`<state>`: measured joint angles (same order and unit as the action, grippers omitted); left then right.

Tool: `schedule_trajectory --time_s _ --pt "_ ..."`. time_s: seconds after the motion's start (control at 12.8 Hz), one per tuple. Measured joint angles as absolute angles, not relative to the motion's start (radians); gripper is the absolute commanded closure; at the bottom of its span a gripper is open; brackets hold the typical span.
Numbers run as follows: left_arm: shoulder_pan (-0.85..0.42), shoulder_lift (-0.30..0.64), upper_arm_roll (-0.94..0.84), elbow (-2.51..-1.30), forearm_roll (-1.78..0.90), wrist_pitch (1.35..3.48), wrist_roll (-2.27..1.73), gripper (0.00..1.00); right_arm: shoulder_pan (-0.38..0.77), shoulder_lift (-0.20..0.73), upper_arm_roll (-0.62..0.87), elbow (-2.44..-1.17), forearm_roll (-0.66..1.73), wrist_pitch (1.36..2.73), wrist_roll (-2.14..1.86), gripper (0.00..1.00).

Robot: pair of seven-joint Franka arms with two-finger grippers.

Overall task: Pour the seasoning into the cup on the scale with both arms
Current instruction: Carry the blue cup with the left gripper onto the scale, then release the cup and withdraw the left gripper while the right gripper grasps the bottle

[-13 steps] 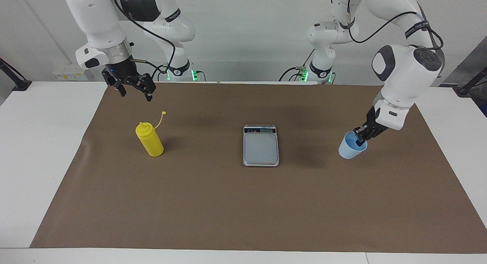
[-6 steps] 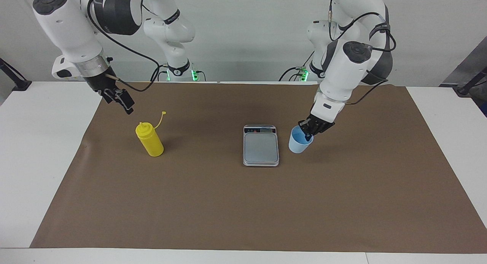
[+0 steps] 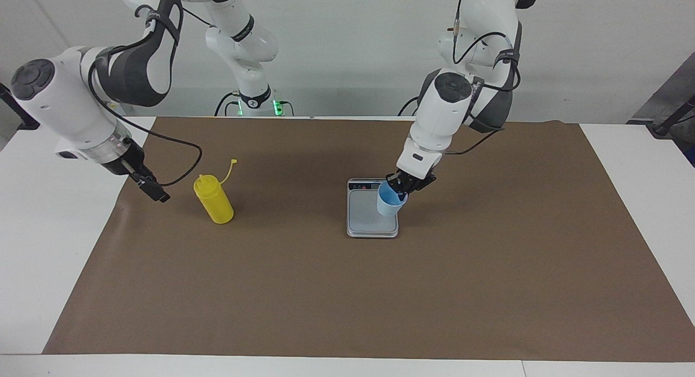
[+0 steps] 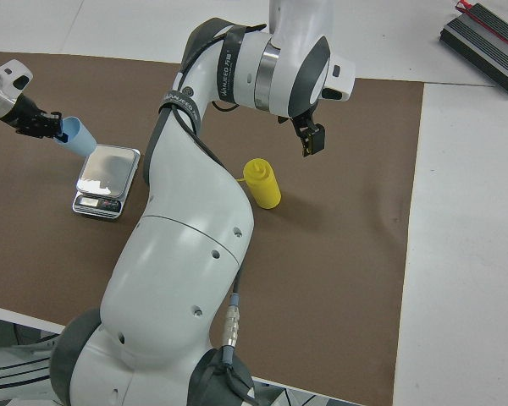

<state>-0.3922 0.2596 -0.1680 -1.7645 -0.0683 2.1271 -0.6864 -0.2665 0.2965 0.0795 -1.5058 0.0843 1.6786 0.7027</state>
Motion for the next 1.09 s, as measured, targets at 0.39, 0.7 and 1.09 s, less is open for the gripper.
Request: schedule_trajectory --time_s 0.39,0.7,1.09 --pt "-0.428 0.286 -0.167 -1.822 -0.061 2.186 -0.694 1.0 -0.314 0.35 0.079 -1.518 0.186 1.64 0.741 0.0" --pt "-0.44 0.286 -0.166 -1.848 -0.061 2.232 -0.698 1.0 -0.349 0.385 0.079 -1.58 0.277 1.639 0.744 0.0" --pt "-0.441 0.286 -0.166 -1.854 -0.055 2.24 -0.698 1.0 -0.375 0.395 0.078 -1.695 0.428 1.653 0.747 0.0"
